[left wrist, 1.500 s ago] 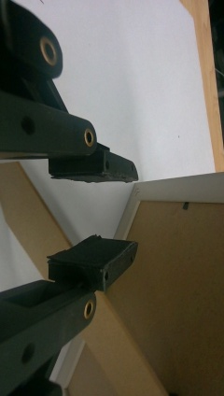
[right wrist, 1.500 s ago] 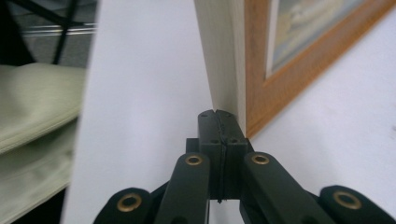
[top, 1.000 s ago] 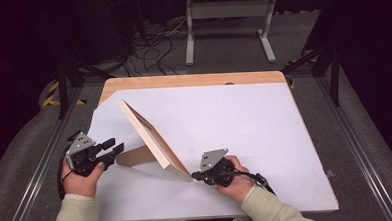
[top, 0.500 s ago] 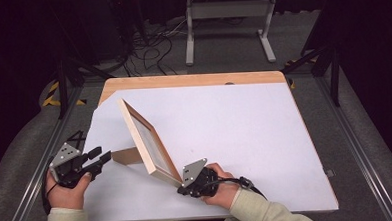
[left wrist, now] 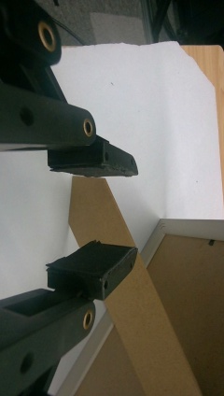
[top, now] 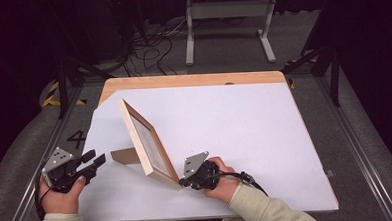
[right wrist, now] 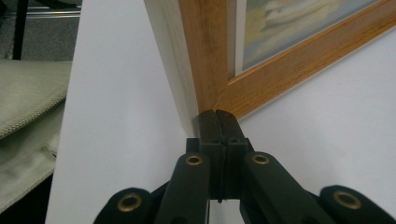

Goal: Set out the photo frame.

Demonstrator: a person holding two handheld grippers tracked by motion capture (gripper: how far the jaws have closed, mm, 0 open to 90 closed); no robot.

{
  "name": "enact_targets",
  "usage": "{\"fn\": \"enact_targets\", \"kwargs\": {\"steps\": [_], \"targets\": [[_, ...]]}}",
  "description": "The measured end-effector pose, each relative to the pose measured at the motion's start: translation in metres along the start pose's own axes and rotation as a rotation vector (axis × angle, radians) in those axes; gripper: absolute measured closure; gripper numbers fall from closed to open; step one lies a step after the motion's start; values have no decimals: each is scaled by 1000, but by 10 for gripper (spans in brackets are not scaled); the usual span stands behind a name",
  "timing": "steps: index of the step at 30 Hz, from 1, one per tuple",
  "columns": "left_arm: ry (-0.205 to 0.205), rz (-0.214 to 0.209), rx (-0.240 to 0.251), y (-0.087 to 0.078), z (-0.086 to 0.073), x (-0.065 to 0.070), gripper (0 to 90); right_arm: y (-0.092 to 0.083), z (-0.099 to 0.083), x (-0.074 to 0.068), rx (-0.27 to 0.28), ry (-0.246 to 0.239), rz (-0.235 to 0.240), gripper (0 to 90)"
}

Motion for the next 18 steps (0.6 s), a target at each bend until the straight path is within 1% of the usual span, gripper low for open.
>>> {"fn": "enact_targets", "kwargs": {"steps": [3, 4, 5, 6, 7, 9, 14, 18], "targets": [[1, -3, 3, 1, 1, 1, 548, 5, 1, -4, -1, -3, 10, 900], [-2, -3, 2, 1, 2, 1, 547, 12, 4, -8, 8, -7, 26, 900], [2, -1, 5, 1, 3, 0, 547, 12, 4, -8, 8, -7, 26, 900], [0, 0, 11, 0, 5, -1, 544, 16, 7, -12, 8, -19, 44, 900], [0, 0, 11, 0, 5, -1, 543, 16, 7, -12, 8, -19, 44, 900], [-4, 4, 14, -1, 5, -3, 542, 20, 8, -18, 6, -18, 68, 900], [-12, 8, 16, -2, 5, -6, 542, 28, 12, -27, 12, -22, 95, 900], [-13, 13, 22, -3, 7, -7, 541, 40, 20, -39, 21, -36, 128, 900]]}}
Point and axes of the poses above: each handheld gripper's, and its own axes: y roughly forward along the jaws, z roughly out of its top, x roughly to its right, the point moved 7 cm from there along y, roughly forward along the jaws, and after that the axes turned 15 degrees about x, right-handed, at the moved point
